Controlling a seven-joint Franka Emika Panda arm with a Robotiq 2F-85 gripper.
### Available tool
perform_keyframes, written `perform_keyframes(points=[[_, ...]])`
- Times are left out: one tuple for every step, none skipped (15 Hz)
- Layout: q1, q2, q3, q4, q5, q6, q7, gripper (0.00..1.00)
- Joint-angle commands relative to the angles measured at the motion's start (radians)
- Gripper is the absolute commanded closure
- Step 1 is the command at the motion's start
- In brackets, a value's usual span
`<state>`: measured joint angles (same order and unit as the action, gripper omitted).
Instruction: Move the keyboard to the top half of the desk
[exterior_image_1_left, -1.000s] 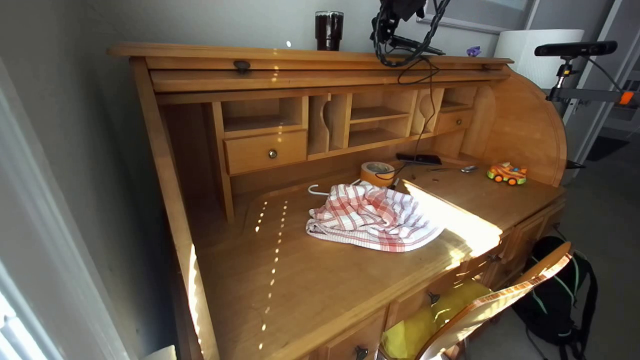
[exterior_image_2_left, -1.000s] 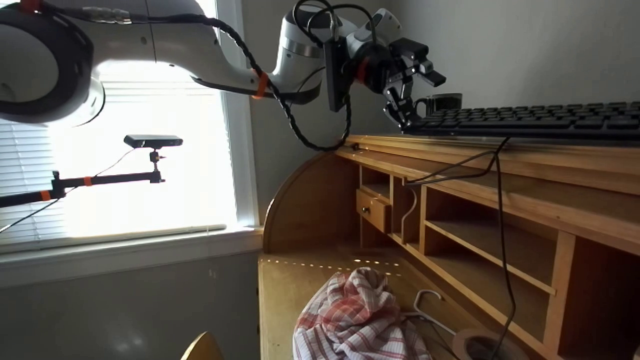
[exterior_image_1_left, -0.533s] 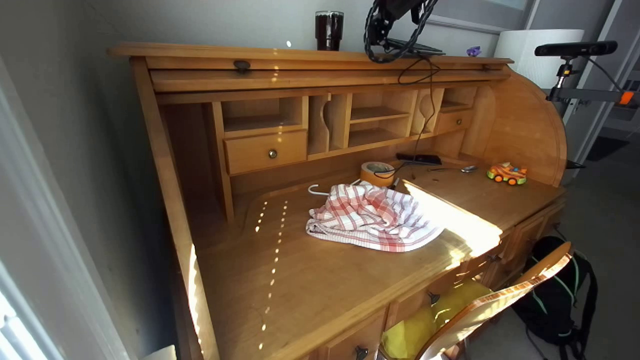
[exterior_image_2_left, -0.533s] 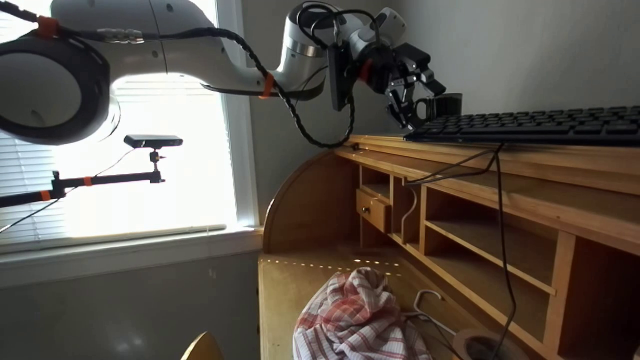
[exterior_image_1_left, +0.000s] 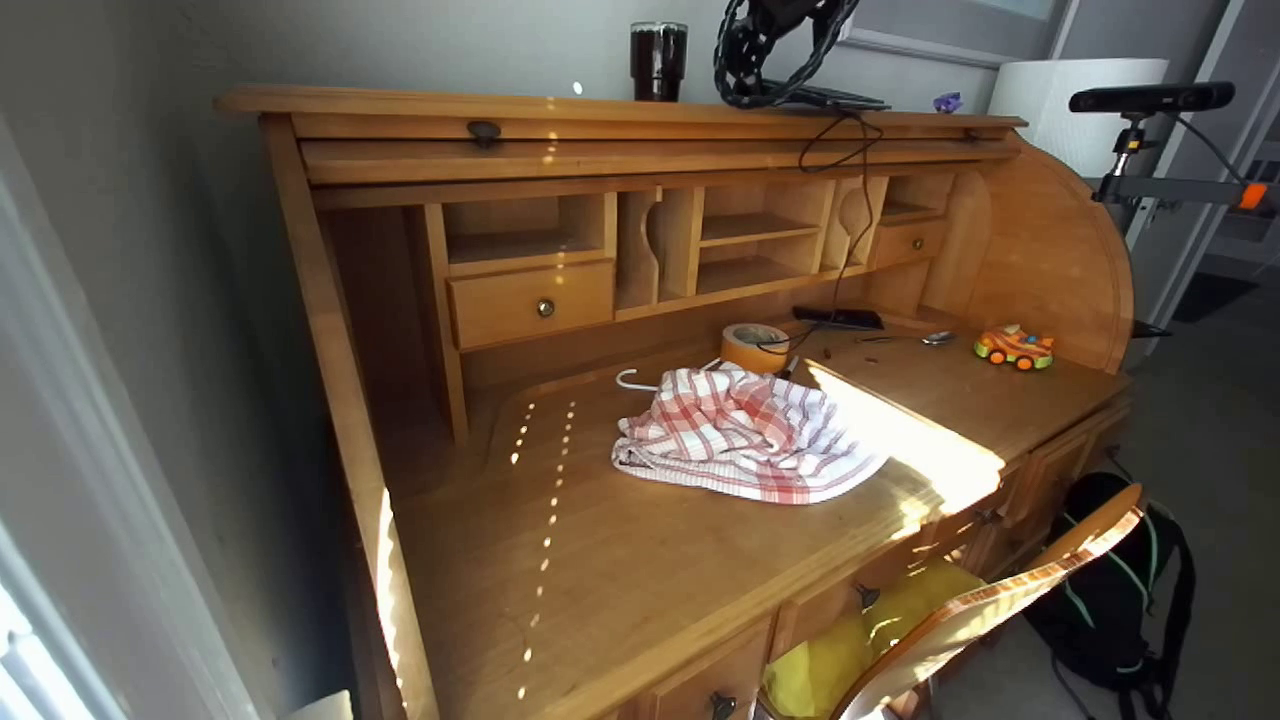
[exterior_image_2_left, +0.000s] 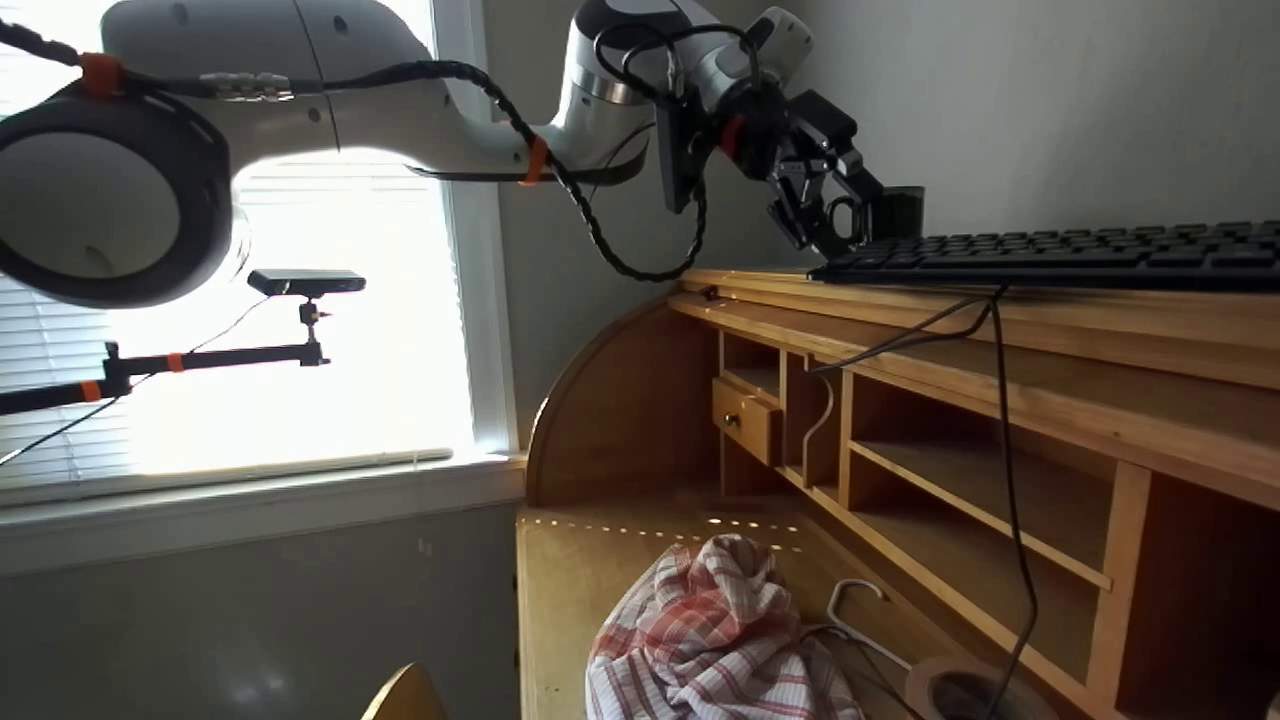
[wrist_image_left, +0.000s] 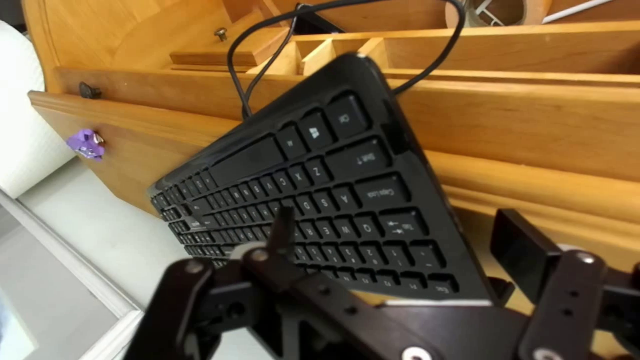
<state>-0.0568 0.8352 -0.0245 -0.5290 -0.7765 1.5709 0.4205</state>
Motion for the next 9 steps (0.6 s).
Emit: perform_keyframes(points=[[0.004, -0.013, 0.03, 0.024, 0.045, -0.047, -0.027, 0.0], [0.005, -0.029, 0.036, 0.008, 0.047, -0.059, -0.039, 0.0], [0.004, -0.042, 0.042, -0.003, 0.051, -0.078, -0.046, 0.0], [-0.005, -0.049, 0.051, -0.014, 0.059, -0.082, -0.039, 0.25], [-0.014, -0.053, 0.06, -0.02, 0.069, -0.091, -0.032, 0.28], [-0.027, -0.059, 0.071, -0.024, 0.089, -0.104, -0.03, 0.34], [-0.045, -0.066, 0.086, -0.031, 0.116, -0.116, -0.034, 0.44], [-0.064, -0.069, 0.105, -0.033, 0.147, -0.118, -0.043, 0.51], [-0.078, -0.071, 0.117, -0.037, 0.175, -0.139, -0.035, 0.58]])
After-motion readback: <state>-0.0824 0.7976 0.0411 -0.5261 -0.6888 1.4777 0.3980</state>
